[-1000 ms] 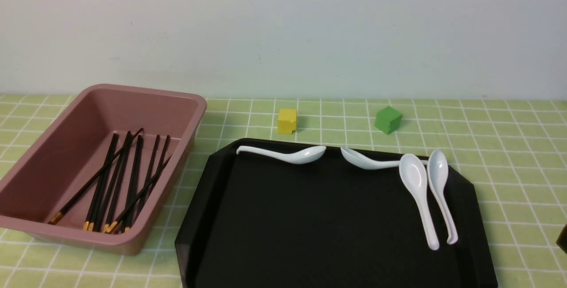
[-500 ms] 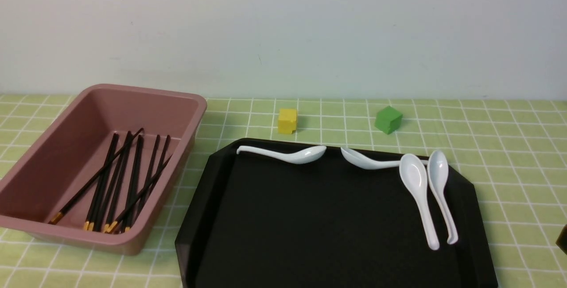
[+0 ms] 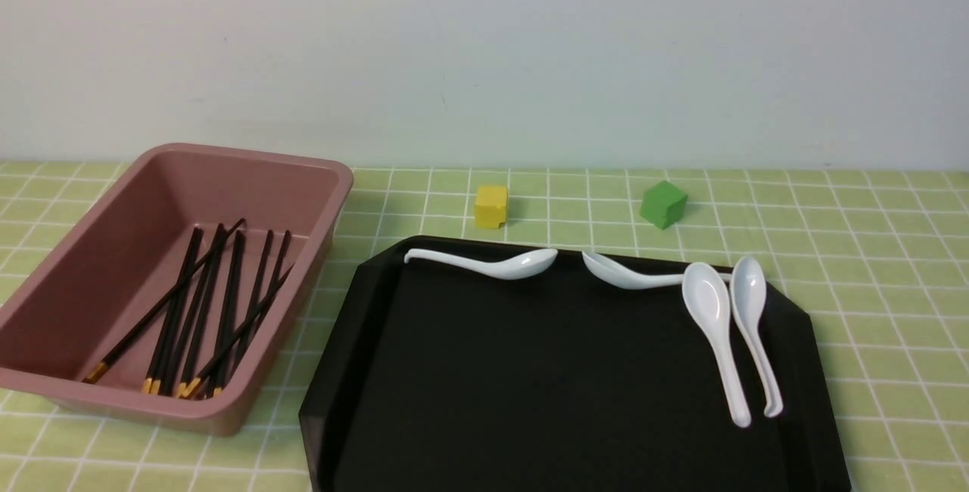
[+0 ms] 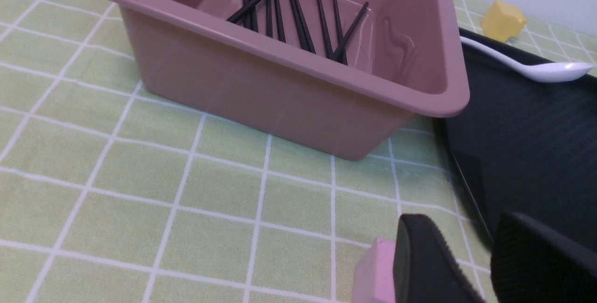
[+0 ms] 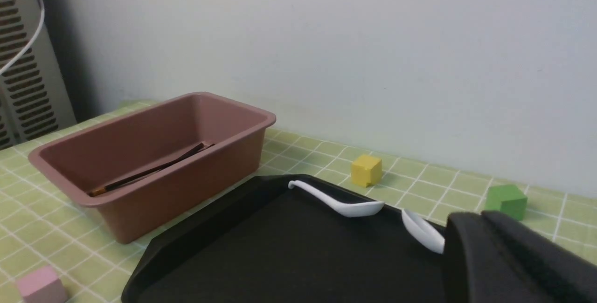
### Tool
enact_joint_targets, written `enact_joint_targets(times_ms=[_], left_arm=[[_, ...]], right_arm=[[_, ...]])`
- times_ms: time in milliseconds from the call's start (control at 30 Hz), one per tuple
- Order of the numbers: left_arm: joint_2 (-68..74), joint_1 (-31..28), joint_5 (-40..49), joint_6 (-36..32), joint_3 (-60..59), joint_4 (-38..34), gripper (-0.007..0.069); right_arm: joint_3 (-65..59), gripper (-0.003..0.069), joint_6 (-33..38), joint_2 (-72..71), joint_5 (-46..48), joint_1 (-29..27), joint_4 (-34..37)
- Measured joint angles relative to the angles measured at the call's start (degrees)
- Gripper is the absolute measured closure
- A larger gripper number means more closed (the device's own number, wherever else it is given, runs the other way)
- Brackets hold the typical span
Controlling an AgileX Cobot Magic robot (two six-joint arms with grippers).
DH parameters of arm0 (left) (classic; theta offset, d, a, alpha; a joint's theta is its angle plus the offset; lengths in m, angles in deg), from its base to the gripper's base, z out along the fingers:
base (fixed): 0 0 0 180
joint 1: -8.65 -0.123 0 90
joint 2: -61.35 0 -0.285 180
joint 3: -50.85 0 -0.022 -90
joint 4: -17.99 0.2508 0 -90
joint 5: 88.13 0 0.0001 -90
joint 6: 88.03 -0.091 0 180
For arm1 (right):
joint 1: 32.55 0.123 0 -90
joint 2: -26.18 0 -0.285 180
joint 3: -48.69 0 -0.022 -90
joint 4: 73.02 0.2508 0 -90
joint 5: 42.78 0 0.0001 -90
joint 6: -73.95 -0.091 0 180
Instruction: On green tablecloth take chopsticks from black tray and put them in box.
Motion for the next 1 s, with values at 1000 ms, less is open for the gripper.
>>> enact_joint_targets(times_ms=[1000], left_arm=[[0.0, 0.0, 0.0, 0.0, 0.0, 0.0, 0.0386]], right_arm=[[-17.6, 0.0583, -0.4, -12.4, 11.2, -21.3, -0.4]])
